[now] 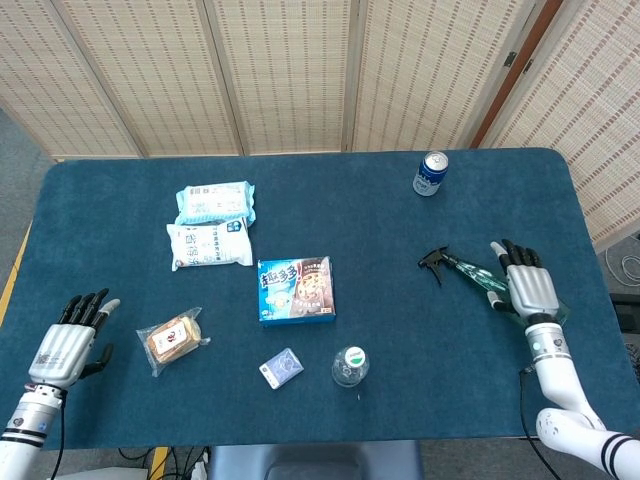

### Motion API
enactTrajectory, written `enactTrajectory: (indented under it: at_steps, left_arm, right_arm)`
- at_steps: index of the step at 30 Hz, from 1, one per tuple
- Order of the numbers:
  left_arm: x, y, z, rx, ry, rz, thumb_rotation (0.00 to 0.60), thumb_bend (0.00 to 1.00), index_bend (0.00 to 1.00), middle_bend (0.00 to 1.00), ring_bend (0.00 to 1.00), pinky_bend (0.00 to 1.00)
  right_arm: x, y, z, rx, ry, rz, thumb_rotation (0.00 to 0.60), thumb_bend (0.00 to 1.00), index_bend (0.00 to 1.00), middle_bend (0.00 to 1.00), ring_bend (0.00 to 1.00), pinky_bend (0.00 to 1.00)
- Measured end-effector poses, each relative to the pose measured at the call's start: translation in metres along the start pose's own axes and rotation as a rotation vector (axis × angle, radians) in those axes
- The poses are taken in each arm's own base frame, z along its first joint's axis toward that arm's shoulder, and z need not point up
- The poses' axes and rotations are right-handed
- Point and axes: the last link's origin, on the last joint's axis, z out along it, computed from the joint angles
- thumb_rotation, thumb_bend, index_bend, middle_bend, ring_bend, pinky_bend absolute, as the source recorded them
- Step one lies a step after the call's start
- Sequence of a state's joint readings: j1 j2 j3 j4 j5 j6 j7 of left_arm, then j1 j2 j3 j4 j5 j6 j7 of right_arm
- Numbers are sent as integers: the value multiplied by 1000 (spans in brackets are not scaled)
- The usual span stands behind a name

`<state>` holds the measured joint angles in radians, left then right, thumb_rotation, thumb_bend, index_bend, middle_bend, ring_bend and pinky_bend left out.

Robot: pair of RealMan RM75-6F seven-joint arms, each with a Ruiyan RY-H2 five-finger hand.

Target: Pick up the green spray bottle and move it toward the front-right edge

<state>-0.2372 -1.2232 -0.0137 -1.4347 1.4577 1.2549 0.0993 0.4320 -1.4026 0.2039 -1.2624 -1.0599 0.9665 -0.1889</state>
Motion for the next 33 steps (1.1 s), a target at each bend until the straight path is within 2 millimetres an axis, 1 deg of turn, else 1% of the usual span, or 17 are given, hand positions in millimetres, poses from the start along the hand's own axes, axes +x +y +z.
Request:
enactTrajectory:
  at_steps: [5, 10, 17, 20, 25, 33]
  left_arm:
    - [-1, -3, -2, 0, -1, -1, 600, 441, 91, 0, 0, 0]
    - [-5, -6, -2, -1, -14, -2, 600, 442, 92, 0, 0, 0]
    - [-7, -6, 0, -7, -22, 12, 600, 441, 91, 0, 0, 0]
    - [-7, -5, 1, -12, -28, 22, 600, 441, 91, 0, 0, 0]
    - [-8, -3, 4, -21, -44, 37, 600, 442, 91, 0, 0, 0]
    - [-13, -2, 3, -31, -58, 39, 600, 441, 91, 0, 0, 0]
  right_arm:
    - [-6, -4, 5, -4, -5, -6, 600, 270, 0, 3, 0, 43]
    - [-7, -7, 9, -4, 0, -12, 600, 277, 0, 54, 0, 44]
    - [-8, -10, 12, -1, -7, -40, 600, 287, 0, 139, 17, 135]
    - [-10, -10, 14, -4, -28, -65, 600, 287, 0, 158, 35, 152]
    - [-12, -10, 15, -7, -58, -141, 600, 287, 0, 161, 37, 153]
    - [-12, -18, 19, -9, -100, -254, 600, 287, 12, 161, 36, 153]
